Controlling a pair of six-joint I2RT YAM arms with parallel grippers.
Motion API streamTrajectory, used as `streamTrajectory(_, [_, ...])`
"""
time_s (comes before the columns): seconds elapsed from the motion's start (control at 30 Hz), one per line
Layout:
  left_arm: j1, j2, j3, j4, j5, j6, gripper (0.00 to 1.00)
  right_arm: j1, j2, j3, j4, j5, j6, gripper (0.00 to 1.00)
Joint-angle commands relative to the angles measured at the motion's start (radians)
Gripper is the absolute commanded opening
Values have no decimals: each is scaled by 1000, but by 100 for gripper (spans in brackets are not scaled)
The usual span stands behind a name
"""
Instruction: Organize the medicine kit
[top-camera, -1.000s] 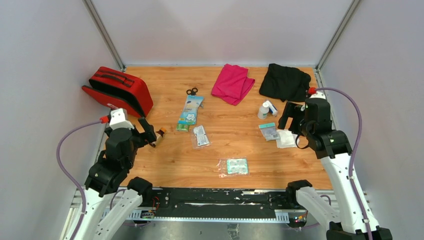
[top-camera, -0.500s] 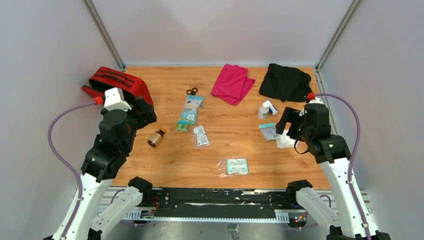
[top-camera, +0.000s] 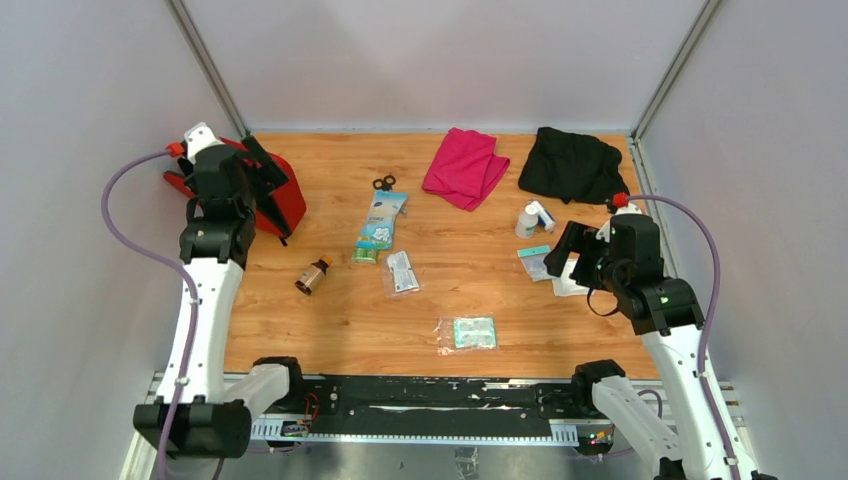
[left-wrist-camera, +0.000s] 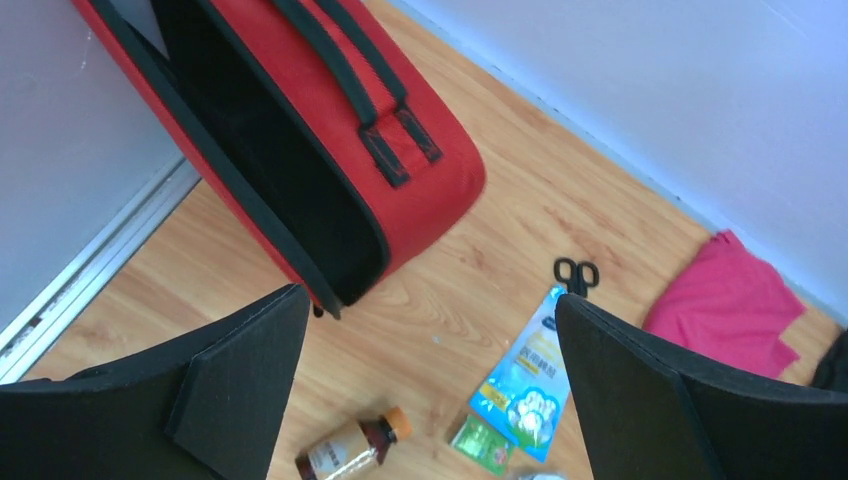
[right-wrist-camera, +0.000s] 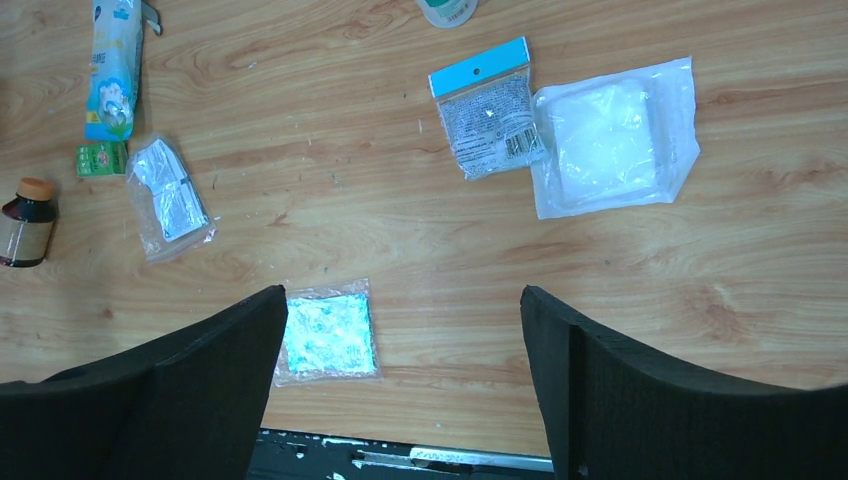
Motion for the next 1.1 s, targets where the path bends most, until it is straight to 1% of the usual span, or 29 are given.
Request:
streamTrajectory(0.0, [165,73,-6,125,250,-44,100,-15,-15,7,-43,-32,12,91])
streamTrajectory(0.1, [229,135,-6,175,338,-58,100,-16,-29,2,-51,-25,6,91])
streamTrajectory(0.4, [315,258,10,271,451,-118,99,-16,-25,-6,-67,-9,-20,91])
streamTrajectory(0.67, [329,294,18,252,403,-128,100,-16,-21,-14,-63,17,-15,90])
streamTrajectory(0.9, [334,366,53,238,412,-142,100,-16,-31,-26,-62,40,-15,90])
streamTrajectory(1.07, [334,348,46,202,368,-147,100,-16,-44,-28,-62,43,-13,90])
